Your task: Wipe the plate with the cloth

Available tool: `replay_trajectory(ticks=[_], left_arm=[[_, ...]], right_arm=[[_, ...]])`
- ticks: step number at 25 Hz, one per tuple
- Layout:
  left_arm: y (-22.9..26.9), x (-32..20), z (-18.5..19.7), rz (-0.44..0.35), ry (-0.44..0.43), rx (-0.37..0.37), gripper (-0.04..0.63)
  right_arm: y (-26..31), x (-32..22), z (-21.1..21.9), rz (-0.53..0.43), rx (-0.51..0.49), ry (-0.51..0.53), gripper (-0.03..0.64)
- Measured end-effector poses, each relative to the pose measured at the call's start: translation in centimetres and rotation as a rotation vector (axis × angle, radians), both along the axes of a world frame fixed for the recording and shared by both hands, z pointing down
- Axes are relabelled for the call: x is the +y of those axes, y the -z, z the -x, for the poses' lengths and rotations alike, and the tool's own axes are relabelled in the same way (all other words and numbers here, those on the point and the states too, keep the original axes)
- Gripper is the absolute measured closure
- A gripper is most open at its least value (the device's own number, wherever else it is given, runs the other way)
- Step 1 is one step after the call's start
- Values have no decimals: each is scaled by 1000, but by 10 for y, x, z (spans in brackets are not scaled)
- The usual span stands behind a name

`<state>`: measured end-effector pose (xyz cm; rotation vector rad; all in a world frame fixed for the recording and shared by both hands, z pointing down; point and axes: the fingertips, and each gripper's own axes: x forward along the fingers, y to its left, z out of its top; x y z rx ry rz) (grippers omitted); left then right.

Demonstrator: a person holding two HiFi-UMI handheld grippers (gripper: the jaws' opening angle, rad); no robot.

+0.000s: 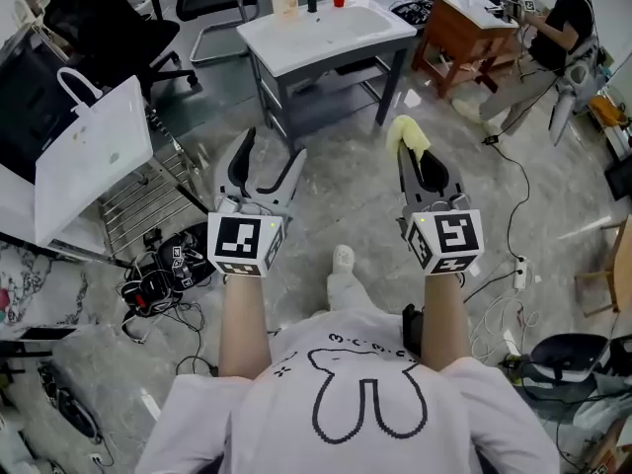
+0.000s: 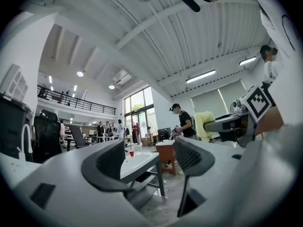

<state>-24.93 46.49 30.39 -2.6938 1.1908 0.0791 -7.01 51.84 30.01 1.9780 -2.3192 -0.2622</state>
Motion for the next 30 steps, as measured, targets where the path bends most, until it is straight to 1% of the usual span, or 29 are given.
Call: replay_trajectory(ticks=[1,4,8,11,14,17,21,23,30], left_arm=[[-1,-8,-2,-3,7,-11,263],[-1,-34,-16,-4,13,-35,259],[-2,-75,-38,38,3,-9,259],[1,-106,-57,28,8,-14,259],[1,-138,-77,17,22,-40,259],[-1,-169,-92,34,40,-60,261],[-6,-209,-108,94,45,-21,261],[-9,-223,-113,101,57,-9,261],[-14,-262,-128,105,104,-28,261]], right_arm=[[-1,-8,-1,0,-2,4,566],[-5,-35,-12,1,-9,13,566],[-8,-77,-35,3,-38,18,566],[-8,-113,-52,6,-58,27,566],[-8,-150,-68,10,-56,49,566],[-8,-186,-82,21,-51,78,566],[-5,-229,-100,26,-48,101,566],[-8,-245,-107,33,-41,112,566],[-18,-288,-128,55,-63,120,566]])
